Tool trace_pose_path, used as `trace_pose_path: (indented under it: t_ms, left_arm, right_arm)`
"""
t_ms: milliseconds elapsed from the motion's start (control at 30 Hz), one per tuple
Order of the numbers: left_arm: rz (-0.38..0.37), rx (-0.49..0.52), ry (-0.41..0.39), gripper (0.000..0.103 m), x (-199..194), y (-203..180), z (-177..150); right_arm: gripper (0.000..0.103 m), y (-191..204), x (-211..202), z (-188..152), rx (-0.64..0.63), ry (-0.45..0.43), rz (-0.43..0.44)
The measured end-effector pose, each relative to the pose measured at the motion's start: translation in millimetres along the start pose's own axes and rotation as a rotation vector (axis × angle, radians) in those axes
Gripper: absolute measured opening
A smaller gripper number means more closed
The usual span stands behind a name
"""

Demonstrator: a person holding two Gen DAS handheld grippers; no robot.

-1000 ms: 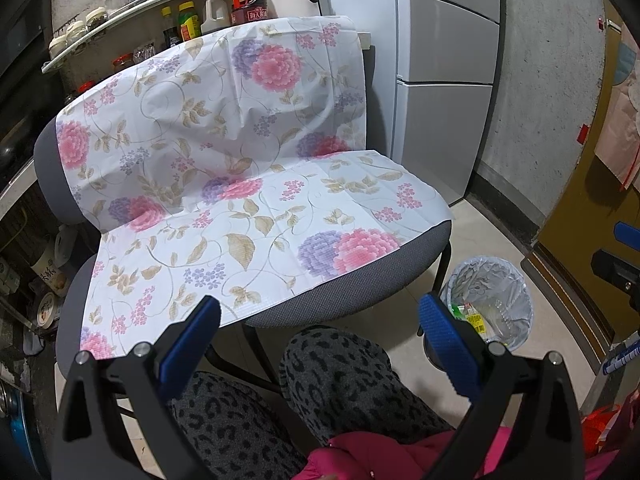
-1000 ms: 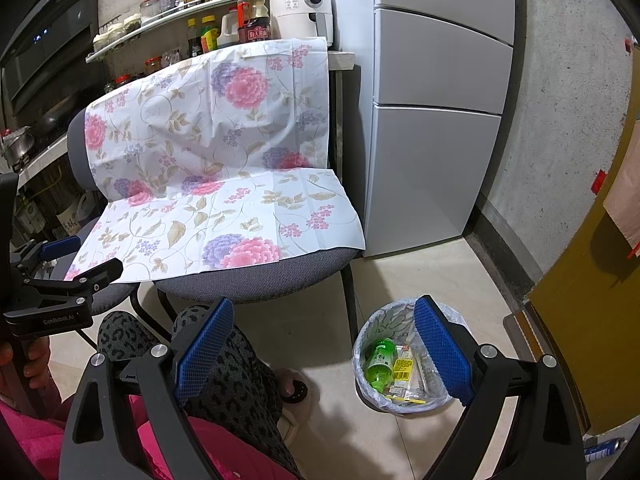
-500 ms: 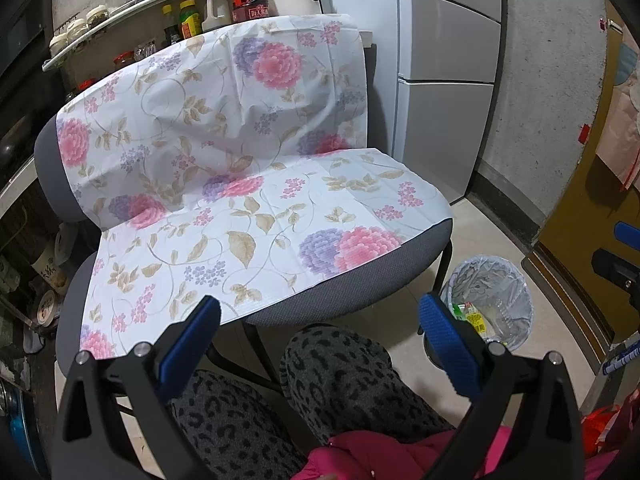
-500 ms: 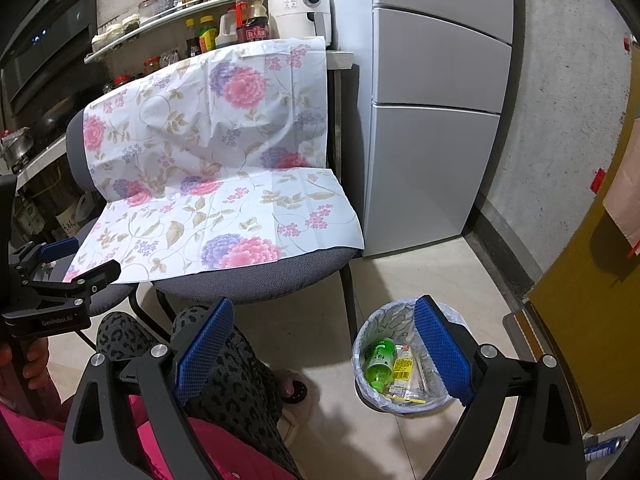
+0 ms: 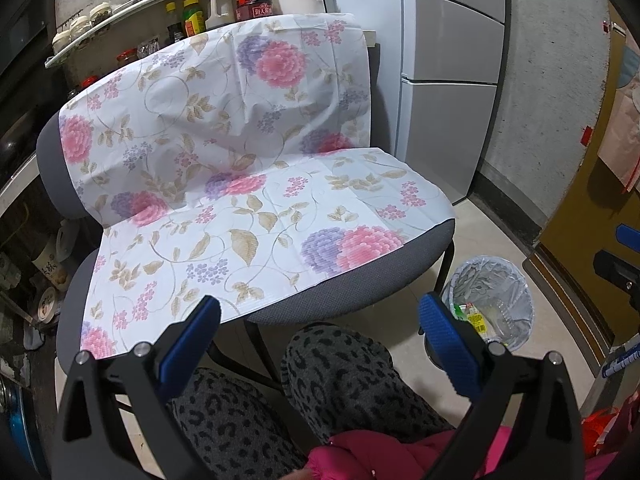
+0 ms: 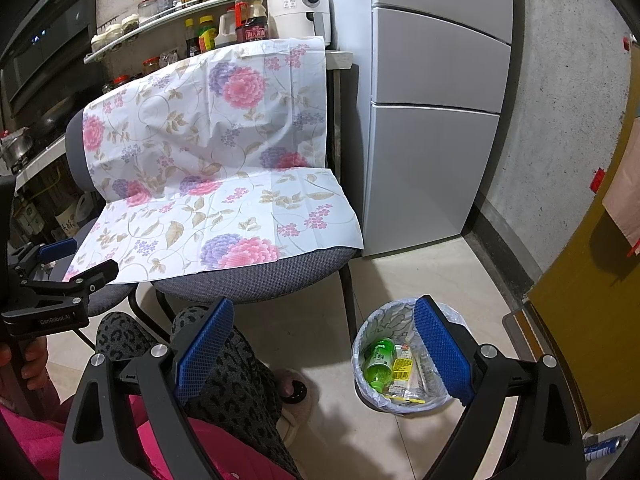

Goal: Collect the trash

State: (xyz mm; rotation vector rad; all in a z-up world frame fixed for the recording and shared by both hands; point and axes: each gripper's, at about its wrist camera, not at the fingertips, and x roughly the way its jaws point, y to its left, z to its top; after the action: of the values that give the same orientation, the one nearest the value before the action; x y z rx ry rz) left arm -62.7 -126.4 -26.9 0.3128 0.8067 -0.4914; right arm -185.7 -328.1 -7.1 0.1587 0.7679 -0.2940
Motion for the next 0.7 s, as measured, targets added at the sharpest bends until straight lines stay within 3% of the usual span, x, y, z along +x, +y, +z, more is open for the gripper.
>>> trace_pose_path:
  t_ms: [700]
  left_arm:
    - [-0.001,-0.004,0.000,0.096,0.4,1.1,-0.9]
  right_arm:
    - [0.091,-1.1,0.6,0.5,0.000,0.000,0.000]
